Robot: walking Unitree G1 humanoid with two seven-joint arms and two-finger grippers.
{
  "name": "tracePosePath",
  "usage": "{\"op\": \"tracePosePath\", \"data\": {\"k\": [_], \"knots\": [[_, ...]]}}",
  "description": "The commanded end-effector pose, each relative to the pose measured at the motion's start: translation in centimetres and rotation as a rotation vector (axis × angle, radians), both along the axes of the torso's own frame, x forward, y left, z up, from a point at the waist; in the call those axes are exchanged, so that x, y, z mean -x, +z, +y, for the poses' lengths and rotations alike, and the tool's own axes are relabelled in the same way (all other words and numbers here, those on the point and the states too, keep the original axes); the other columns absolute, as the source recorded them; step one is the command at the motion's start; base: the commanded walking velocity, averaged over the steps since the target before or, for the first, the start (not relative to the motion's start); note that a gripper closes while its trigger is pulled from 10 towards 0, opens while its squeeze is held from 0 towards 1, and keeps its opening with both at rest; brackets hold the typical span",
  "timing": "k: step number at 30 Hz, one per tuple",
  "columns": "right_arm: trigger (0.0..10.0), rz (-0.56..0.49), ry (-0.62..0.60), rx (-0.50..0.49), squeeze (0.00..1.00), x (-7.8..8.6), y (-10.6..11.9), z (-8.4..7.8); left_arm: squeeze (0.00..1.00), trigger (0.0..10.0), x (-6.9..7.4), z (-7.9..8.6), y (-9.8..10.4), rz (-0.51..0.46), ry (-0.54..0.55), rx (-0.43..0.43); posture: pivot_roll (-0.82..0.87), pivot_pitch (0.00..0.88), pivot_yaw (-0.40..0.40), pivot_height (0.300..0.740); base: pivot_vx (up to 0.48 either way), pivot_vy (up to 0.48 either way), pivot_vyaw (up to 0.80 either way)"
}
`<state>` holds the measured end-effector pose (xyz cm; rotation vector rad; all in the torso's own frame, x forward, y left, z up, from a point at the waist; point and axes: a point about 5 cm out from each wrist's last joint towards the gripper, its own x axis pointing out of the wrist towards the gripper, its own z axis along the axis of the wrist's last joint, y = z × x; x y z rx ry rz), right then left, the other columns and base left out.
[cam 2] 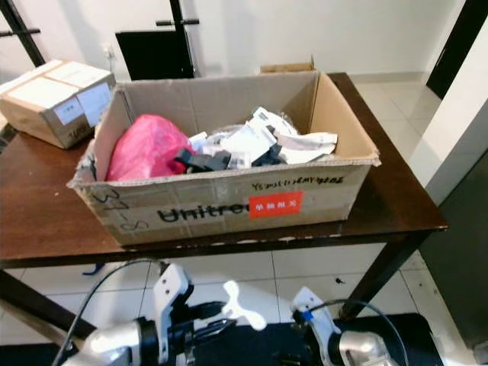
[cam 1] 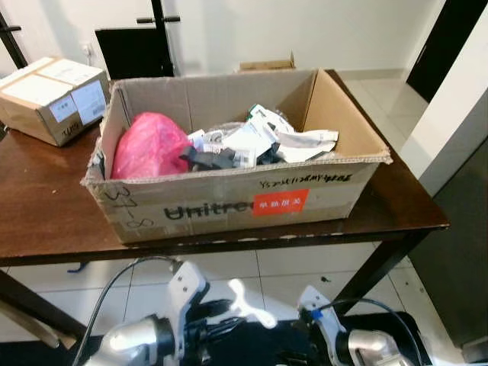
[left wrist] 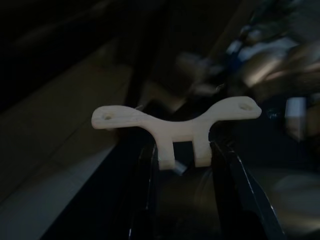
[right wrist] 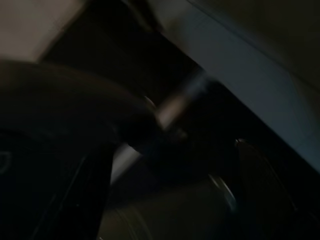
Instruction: Picking trash to rubbish bin
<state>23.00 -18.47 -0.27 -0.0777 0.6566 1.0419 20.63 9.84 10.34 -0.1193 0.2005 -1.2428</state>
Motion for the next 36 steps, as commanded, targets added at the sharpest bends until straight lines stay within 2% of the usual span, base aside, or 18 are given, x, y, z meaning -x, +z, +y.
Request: {"op": "tracePosePath", "data": {"k": [1,3,4,5,7,8,9,10,14,18,22,26,27,28,29,30,32,36], "knots": [[10.0,0.007,0.044,-0.073,0.00,-0.2,1.1,0.5,0.00,10.0,0.1,-0.2,1.4,-0.010,-0.039,0.024,-0.01,0.143,0.029,0.740,0.000,0.000,0.00],[10.0,0.010,0.066,-0.141,0.00,-0.6,2.3,0.7,0.00,10.0,-0.3,-0.7,2.8,-0.030,-0.053,0.060,-0.01,0.143,0.027,0.740,0.000,0.000,0.00],[10.0,-0.012,0.110,-0.204,0.00,-1.1,4.1,0.9,0.00,10.0,-0.9,-1.2,4.9,-0.064,-0.069,0.124,-0.01,0.143,0.027,0.740,0.000,0.000,0.00],[10.0,-0.012,0.110,-0.204,0.00,-1.1,4.1,0.9,0.00,10.0,-0.9,-1.2,4.9,-0.064,-0.069,0.124,-0.01,0.143,0.027,0.740,0.000,0.000,0.00],[10.0,-0.061,0.188,-0.286,0.00,-1.7,7.2,1.1,0.00,10.0,-1.9,-2.1,8.9,-0.132,-0.100,0.246,-0.01,0.141,0.030,0.740,0.000,0.000,0.00],[10.0,-0.061,0.188,-0.286,0.00,-1.7,7.2,1.1,0.00,10.0,-1.9,-2.1,8.9,-0.132,-0.100,0.246,-0.01,0.141,0.030,0.740,0.000,0.000,0.00],[10.0,-0.125,0.231,-0.350,0.00,-2.3,9.9,1.3,0.00,10.0,-2.5,-2.8,12.7,-0.215,-0.125,0.367,-0.02,0.140,0.031,0.740,0.000,0.000,0.00],[10.0,-0.164,0.235,-0.401,0.00,-2.7,11.4,1.5,0.00,10.0,-2.7,-3.0,14.5,-0.259,-0.134,0.418,-0.02,0.140,0.032,0.740,0.000,0.000,0.00],[10.0,-0.234,0.201,-0.523,0.00,-3.6,14.0,1.6,0.00,10.0,-3.1,-3.2,16.8,-0.318,-0.141,0.482,-0.02,0.139,0.032,0.740,0.000,0.000,0.00],[10.0,-0.405,0.150,-0.803,0.00,-4.9,20.6,1.5,0.00,10.0,-4.1,-2.7,22.1,-0.409,-0.120,0.664,-0.02,0.135,0.035,0.740,0.000,0.000,0.00],[10.0,-0.508,0.142,-0.894,0.00,-5.2,23.7,1.3,0.00,10.0,-5.1,-2.0,25.0,-0.475,-0.072,0.732,-0.02,0.131,0.034,0.740,0.000,0.000,0.00],[10.0,-0.580,0.075,-0.911,0.00,-5.9,24.9,0.9,0.00,10.0,-6.3,-1.6,26.2,-0.525,0.029,0.714,-0.02,0.127,0.033,0.740,0.000,0.000,0.00],[10.0,-0.615,0.023,-0.904,0.00,-6.5,25.6,0.7,0.00,10.0,-8.0,-1.5,26.3,-0.542,0.124,0.624,-0.01,0.121,0.031,0.740,0.000,0.000,0.00],[10.0,-0.615,0.023,-0.904,0.00,-6.5,25.6,0.7,0.00,10.0,-8.0,-1.5,26.3,-0.542,0.124,0.624,-0.01,0.121,0.031,0.740,0.000,0.000,0.00],[10.0,-0.678,-0.046,-0.794,0.00,-7.7,26.5,1.1,0.00,10.0,-12.6,-1.2,24.4,-0.554,0.331,0.303,-0.01,0.116,0.026,0.740,0.000,0.000,0.00],[10.0,-0.678,-0.046,-0.794,0.00,-7.7,26.5,1.1,0.00,10.0,-12.6,-1.2,24.4,-0.554,0.331,0.303,-0.01,0.116,0.026,0.740,0.000,0.000,0.00],[10.0,-0.702,-0.073,-0.725,0.00,-8.3,27.2,1.6,0.00,10.0,-15.0,-0.7,23.1,-0.579,0.415,0.128,-0.01,0.112,0.021,0.740,0.000,0.000,0.00],[10.0,-0.737,-0.096,-0.710,0.00,-8.8,28.4,1.9,0.00,10.0,-17.1,-0.1,23.2,-0.601,0.473,0.058,-0.01,0.110,0.016,0.740,0.000,0.000,0.00]]}}
